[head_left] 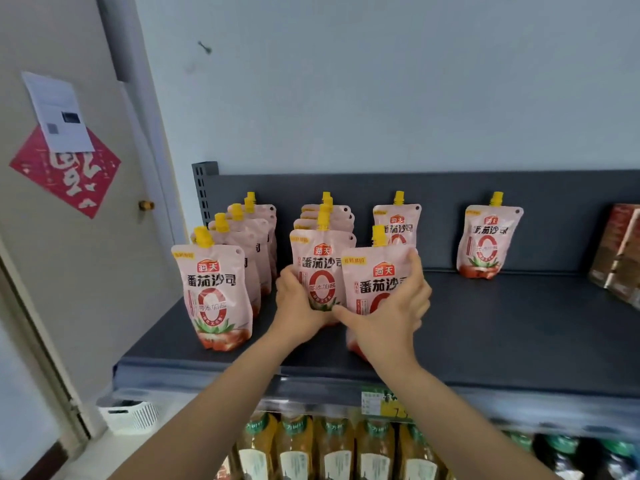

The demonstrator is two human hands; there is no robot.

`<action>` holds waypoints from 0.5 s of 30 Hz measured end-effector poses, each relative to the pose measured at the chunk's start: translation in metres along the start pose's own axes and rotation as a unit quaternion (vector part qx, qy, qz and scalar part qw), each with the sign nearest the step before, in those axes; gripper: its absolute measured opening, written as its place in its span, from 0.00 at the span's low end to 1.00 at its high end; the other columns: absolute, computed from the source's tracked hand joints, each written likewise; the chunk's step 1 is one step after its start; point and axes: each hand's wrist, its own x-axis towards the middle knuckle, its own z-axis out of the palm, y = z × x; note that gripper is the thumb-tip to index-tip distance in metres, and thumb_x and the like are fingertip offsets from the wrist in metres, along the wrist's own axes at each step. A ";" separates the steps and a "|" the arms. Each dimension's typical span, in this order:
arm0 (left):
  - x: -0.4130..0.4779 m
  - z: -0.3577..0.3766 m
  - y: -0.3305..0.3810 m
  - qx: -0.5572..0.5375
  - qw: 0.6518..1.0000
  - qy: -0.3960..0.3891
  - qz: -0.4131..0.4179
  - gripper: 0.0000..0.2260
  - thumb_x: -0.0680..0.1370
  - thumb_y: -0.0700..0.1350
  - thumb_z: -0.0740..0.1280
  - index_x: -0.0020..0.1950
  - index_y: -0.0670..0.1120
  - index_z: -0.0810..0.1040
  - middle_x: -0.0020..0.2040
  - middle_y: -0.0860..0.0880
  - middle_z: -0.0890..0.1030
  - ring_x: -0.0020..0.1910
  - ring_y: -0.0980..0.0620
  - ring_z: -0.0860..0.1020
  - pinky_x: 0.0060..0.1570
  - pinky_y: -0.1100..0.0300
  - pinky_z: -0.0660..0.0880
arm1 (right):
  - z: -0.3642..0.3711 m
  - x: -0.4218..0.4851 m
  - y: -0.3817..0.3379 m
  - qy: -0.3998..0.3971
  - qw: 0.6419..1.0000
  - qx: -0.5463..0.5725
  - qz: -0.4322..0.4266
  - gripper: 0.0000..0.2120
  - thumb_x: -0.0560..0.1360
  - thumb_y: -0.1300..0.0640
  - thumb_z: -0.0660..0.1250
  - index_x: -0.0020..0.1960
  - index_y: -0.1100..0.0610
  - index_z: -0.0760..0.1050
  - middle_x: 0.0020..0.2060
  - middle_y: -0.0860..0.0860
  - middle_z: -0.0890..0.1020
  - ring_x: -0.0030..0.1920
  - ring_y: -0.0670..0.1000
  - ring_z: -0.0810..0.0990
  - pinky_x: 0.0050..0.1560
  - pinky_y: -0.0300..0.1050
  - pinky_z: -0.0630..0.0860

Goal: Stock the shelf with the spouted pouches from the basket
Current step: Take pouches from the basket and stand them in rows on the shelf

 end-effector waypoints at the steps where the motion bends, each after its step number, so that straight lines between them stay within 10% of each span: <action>1: -0.002 -0.003 -0.001 -0.004 1.000 0.000 -0.002 0.46 0.63 0.44 0.79 0.71 0.45 0.53 0.69 0.45 0.61 0.70 0.46 0.62 0.69 0.45 0.65 | 0.004 -0.004 -0.003 0.004 1.000 0.005 0.001 0.62 0.53 0.53 0.82 0.74 0.46 0.44 0.66 0.50 0.59 0.67 0.52 0.58 0.66 0.59 0.59; 8: -0.057 -0.047 -0.008 0.013 0.987 0.040 0.153 0.34 0.70 0.30 0.64 0.71 0.49 0.55 0.69 0.52 0.59 0.70 0.56 0.58 0.70 0.67 0.54 | 0.048 -0.025 -0.035 0.024 1.000 0.003 0.011 0.61 0.55 0.52 0.81 0.73 0.43 0.41 0.66 0.49 0.58 0.65 0.50 0.57 0.65 0.56 0.59; 15: -0.086 -0.059 -0.015 0.027 0.976 0.003 0.218 0.40 0.68 0.29 0.66 0.71 0.56 0.53 0.69 0.58 0.56 0.72 0.56 0.54 0.73 0.56 0.53 | 0.057 -0.041 -0.047 0.023 1.000 -0.013 -0.015 0.62 0.55 0.38 0.78 0.75 0.46 0.42 0.67 0.49 0.58 0.67 0.51 0.57 0.65 0.55 0.61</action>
